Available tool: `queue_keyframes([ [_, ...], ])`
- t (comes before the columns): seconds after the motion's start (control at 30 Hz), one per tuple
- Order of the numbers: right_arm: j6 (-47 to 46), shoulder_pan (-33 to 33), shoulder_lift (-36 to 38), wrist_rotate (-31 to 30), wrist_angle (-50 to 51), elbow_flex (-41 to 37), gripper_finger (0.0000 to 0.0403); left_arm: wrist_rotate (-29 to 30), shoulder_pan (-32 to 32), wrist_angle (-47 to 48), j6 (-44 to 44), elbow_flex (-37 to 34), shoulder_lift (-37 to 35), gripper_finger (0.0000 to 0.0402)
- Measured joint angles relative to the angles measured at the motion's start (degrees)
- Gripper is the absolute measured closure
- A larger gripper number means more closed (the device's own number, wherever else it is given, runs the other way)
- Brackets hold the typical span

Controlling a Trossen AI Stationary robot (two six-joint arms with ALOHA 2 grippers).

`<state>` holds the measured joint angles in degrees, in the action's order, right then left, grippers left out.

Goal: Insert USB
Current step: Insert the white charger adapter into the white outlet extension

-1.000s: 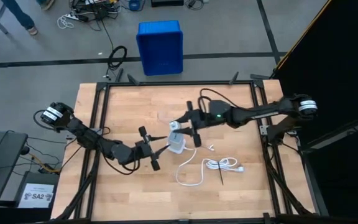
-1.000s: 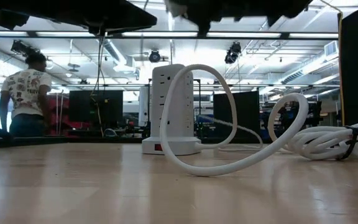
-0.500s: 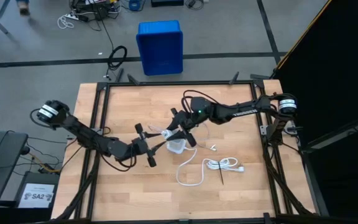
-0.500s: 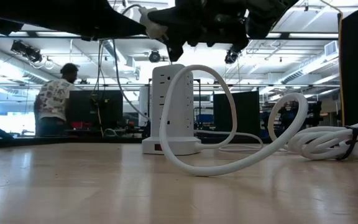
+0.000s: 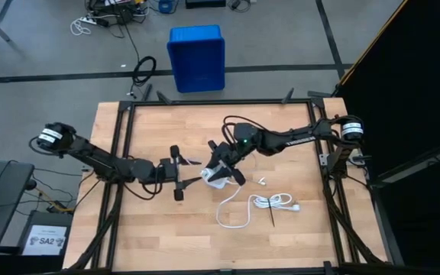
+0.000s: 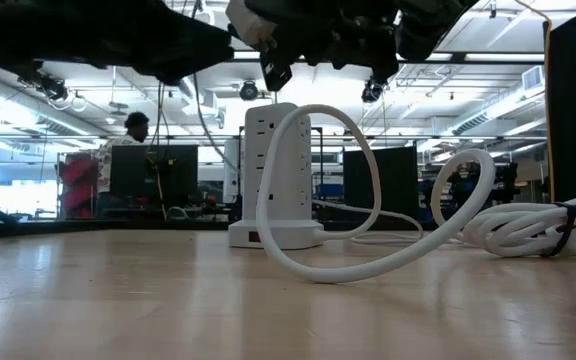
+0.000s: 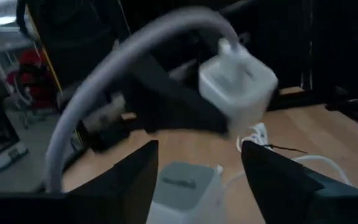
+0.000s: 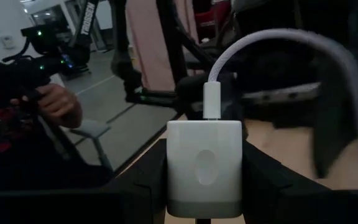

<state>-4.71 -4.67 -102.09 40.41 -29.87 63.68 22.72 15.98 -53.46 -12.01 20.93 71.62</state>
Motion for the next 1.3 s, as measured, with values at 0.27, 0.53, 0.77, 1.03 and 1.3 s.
queue_keyframes([
  [0.27, -0.15, -0.04, -0.19, 0.17, 1.5, 0.02, 0.029, -4.01, -1.03, 0.43, -8.53, 1.41, 0.02, 0.0141],
  [0.53, -0.15, -0.02, -0.19, 0.2, 1.72, 0.0, 0.029, -11.09, -2.91, 6.45, -11.76, 5.98, 0.02, 0.014],
  [0.77, -0.22, 0.01, -0.22, 1.24, 2.72, -0.02, 0.029, -15.45, -4.39, 17.85, -13.4, 10.91, 0.02, 0.0146],
  [1.03, -0.24, 0.03, -0.22, 2.34, 3.15, -0.02, 0.029, -17.51, -4.48, 19.57, -16.48, 12.04, 0.02, 0.0199],
  [1.3, -0.47, 0.07, -0.3, 3.16, 3.39, -0.04, 0.029, -22.55, -5.91, 20.47, -16.48, 12.06, 0.02, 0.0239],
])
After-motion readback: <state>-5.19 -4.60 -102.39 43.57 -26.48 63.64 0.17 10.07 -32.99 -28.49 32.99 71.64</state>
